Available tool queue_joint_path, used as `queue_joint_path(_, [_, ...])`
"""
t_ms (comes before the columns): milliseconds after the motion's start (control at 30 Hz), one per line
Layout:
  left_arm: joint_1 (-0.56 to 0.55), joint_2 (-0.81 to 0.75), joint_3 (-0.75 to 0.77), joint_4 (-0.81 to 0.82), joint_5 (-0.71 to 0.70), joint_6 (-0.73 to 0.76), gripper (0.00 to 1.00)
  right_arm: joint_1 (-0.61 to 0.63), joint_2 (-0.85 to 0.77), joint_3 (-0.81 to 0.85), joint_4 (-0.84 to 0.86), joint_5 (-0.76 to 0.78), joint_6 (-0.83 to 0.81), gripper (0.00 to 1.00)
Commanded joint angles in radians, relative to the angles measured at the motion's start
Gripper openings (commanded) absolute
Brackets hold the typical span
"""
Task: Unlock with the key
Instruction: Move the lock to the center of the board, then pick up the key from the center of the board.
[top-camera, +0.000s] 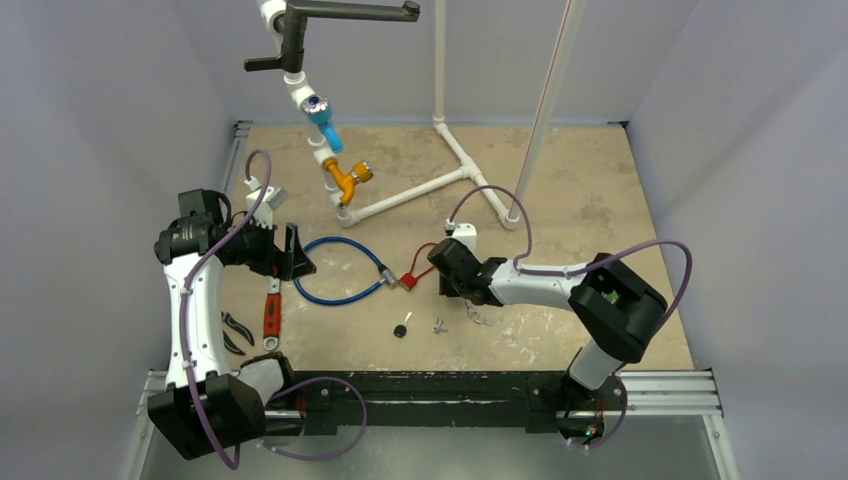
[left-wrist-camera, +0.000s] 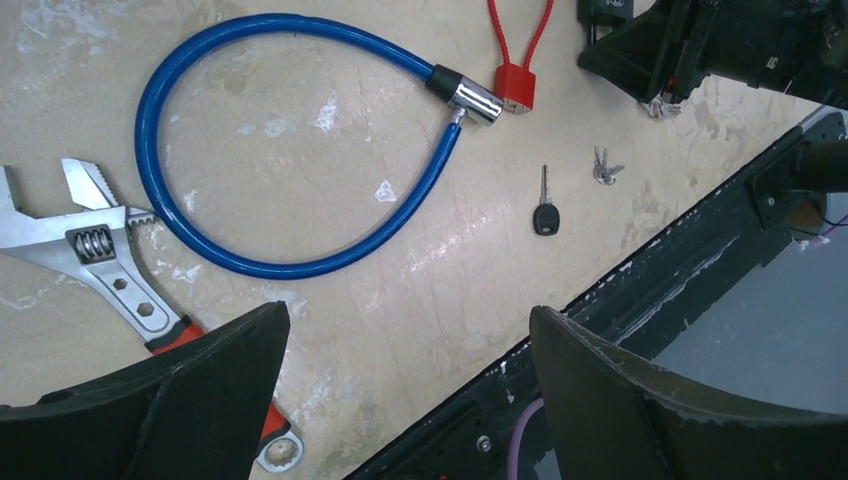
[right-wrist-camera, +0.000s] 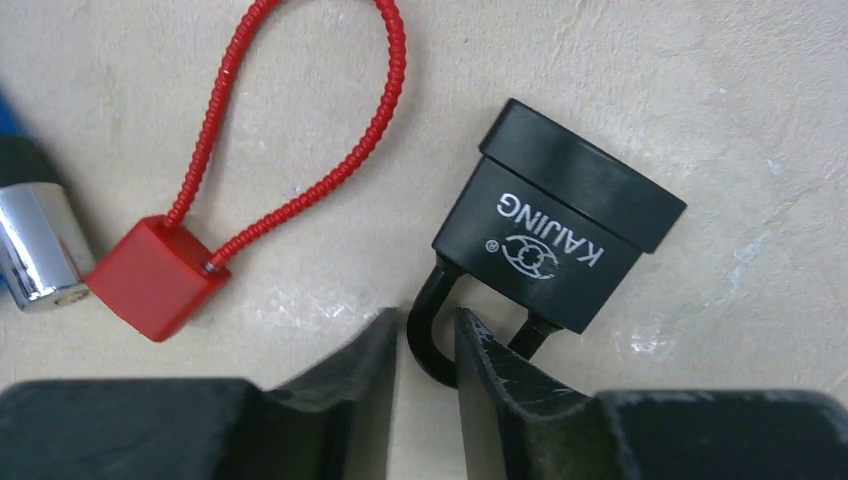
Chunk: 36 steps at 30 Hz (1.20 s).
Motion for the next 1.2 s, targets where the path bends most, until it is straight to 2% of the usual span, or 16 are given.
queue_joint_path(0, [0.008,-0.015,-0.011,-0.045,0.060,0.076,0.90,0.009,-0.045,-0.038,-0.036,0.006,0.053,0.32])
queue_joint_path(67, [0.006,-0.015,-0.016,-0.063,0.066,0.090,0.90,0.011,-0.065,-0.026,-0.045,0.021,0.038,0.42])
queue_joint_path(167, [0.006,-0.020,-0.020,-0.088,0.068,0.116,0.90,0.012,-0.115,0.007,-0.068,0.034,0.001,0.49])
queue_joint_path(333, [0.006,-0.052,-0.028,-0.103,0.062,0.142,0.90,0.042,-0.230,0.021,-0.118,0.027,-0.016,0.52])
queue_joint_path(600, [-0.013,-0.053,-0.005,-0.149,0.073,0.186,0.91,0.191,-0.412,-0.147,-0.106,-0.034,0.010,0.52])
queue_joint_path(867, [-0.088,-0.075,0.006,-0.152,0.019,0.179,0.91,0.304,-0.302,-0.172,-0.019,-0.057,0.032,0.53])
queue_joint_path(1167, [-0.127,-0.115,0.022,-0.173,-0.022,0.177,0.91,0.318,-0.205,-0.126,-0.024,-0.035,0.016,0.53])
